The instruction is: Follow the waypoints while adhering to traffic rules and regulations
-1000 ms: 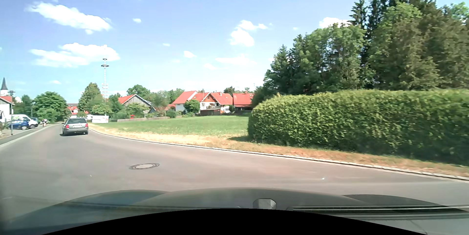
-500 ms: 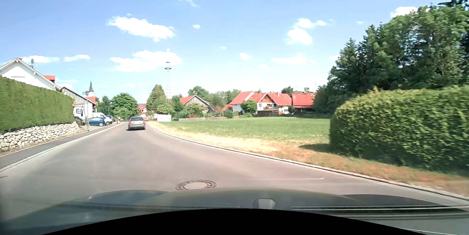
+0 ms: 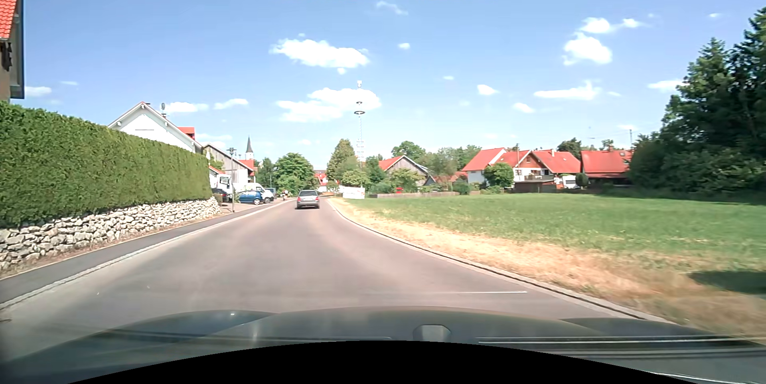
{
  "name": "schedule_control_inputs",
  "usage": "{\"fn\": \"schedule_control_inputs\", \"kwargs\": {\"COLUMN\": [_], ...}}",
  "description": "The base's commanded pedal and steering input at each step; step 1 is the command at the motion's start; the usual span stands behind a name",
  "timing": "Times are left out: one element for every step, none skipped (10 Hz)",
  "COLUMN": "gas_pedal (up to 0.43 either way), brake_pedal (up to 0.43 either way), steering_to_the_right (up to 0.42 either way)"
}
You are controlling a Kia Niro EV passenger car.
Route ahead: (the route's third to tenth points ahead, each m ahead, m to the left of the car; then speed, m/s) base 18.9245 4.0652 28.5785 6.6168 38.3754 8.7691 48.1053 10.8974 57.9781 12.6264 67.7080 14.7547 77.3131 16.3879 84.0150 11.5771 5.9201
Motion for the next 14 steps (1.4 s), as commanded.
{"fn": "schedule_control_inputs", "kwargs": {"gas_pedal": [0.268,0.268,0.268,0.268,0.268,0.268,0.260,0.260,0.248,0.228,0.228,0.228,0.228,0.228], "brake_pedal": [0.006,0.006,0.006,0.006,0.006,0.006,0.006,0.006,0.006,0.006,0.006,0.006,0.006,0.006], "steering_to_the_right": [-0.269,-0.238,-0.212,-0.183,-0.150,-0.124,-0.096,-0.066,-0.043,-0.025,-0.019,-0.015,-0.011,-0.009]}}
